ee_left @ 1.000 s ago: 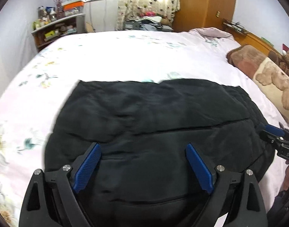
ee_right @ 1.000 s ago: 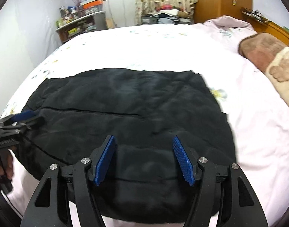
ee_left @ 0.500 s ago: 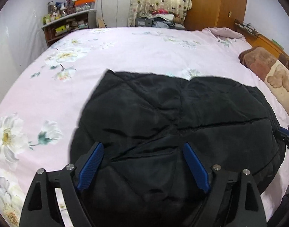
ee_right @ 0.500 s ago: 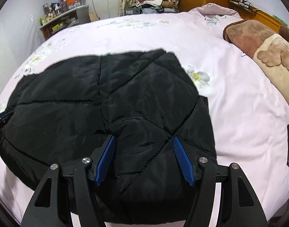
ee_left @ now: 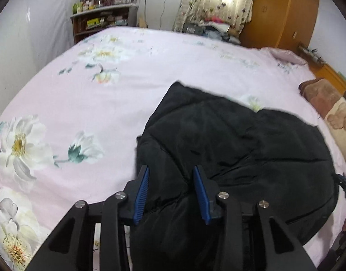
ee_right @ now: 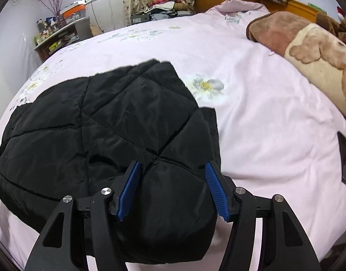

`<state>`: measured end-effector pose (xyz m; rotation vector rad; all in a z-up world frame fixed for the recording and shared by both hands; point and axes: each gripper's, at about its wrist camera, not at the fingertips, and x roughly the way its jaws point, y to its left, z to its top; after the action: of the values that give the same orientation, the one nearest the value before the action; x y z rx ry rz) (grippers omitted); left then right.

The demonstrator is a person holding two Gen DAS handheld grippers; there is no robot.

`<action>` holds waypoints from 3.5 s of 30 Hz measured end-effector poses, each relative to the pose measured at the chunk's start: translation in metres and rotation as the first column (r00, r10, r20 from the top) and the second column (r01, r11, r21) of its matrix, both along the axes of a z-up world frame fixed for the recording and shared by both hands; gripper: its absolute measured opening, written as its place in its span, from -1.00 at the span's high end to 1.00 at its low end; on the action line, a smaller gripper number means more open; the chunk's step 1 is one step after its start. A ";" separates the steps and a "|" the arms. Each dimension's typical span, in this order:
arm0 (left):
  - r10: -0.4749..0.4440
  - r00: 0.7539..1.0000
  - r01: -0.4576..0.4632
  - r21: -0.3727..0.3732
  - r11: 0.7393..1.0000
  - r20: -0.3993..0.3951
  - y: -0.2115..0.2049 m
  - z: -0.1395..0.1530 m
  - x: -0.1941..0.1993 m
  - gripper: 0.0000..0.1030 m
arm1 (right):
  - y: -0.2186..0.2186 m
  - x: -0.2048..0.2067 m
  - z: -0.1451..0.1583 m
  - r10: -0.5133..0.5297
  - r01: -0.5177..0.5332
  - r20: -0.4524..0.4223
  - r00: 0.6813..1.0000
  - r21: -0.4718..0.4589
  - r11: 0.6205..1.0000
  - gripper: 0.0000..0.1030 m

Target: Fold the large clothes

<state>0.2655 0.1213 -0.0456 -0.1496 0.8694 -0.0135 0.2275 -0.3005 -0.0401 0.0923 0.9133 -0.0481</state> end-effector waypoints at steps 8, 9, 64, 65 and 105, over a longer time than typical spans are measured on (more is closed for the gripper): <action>0.012 1.000 -0.011 0.038 0.999 -0.014 0.000 -0.008 0.042 0.20 | 0.011 0.036 0.003 0.062 -0.062 0.015 0.998 0.025 0.998 0.02; 0.003 1.000 -0.002 0.038 0.999 -0.025 0.000 -0.013 0.045 0.20 | 0.009 0.046 -0.008 0.058 -0.058 -0.020 0.998 0.020 0.998 0.02; -0.042 0.992 -0.003 -0.347 0.938 -0.121 0.034 -0.092 0.027 -0.52 | -0.070 0.027 -0.085 0.038 0.040 -0.168 0.985 0.441 0.897 -0.39; -0.047 0.991 0.004 -0.335 0.942 -0.122 0.031 -0.091 0.031 -0.55 | -0.069 0.032 -0.085 0.044 0.034 -0.167 0.985 0.440 0.898 -0.39; -0.117 0.993 0.114 -0.237 0.965 0.002 0.000 0.001 0.007 0.43 | -0.052 0.014 -0.005 0.095 -0.072 -0.040 0.995 0.394 0.916 0.56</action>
<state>0.2729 0.1212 -0.0444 -0.3226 0.8858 -0.2266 0.2414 -0.3528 -0.0450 0.4274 0.9750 0.2151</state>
